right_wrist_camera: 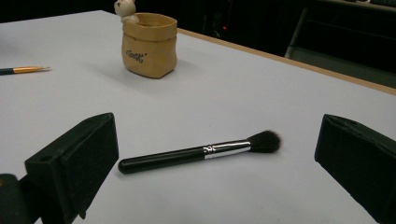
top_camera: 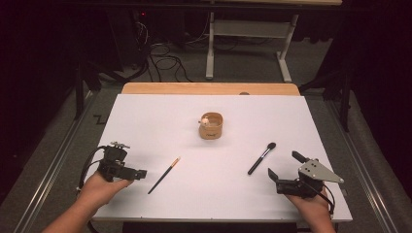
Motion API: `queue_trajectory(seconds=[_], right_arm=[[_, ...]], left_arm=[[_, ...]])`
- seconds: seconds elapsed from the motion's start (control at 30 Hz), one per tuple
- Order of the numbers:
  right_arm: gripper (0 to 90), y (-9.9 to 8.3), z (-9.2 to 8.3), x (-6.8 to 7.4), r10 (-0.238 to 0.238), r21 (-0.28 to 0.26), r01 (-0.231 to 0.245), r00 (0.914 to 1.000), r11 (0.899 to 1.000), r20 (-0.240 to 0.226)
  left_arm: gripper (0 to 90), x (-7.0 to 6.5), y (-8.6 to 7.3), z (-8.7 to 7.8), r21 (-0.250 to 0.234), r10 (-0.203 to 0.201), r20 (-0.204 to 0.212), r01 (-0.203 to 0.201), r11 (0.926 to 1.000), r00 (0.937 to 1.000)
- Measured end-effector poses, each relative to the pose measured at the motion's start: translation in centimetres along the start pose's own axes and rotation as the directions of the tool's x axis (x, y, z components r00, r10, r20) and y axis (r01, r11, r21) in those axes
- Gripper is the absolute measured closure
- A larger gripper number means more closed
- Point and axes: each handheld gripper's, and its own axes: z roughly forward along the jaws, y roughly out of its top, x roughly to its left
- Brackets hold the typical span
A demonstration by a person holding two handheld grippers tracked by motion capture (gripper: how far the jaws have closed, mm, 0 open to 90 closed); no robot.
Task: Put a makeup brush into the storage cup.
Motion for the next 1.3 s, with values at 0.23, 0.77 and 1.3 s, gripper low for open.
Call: queue_trajectory(seconds=[0.23, 0.77, 1.3], right_arm=[[0.2, 0.0, 0.2, 0.1, 0.003, 0.005, -0.003, 1.0000, 1.000, -0.006], [0.2, 0.0, 0.1, 0.1, 0.004, -0.001, -0.004, 0.9999, 1.000, -0.010], [0.3, -0.1, 0.2, 0.2, 0.002, -0.002, -0.002, 0.9999, 1.000, -0.015]], left_arm=[[13.2, -0.1, 0.3, 0.1, 0.046, 0.000, 0.018, -0.001, 0.9989, 0.9998], [16.3, -1.6, 1.0, 0.9, 0.214, 0.077, 0.008, -0.077, 0.9737, 0.9970], [17.1, -3.0, 2.1, 0.4, 0.246, 0.104, 0.032, -0.108, 0.9633, 0.9941]])
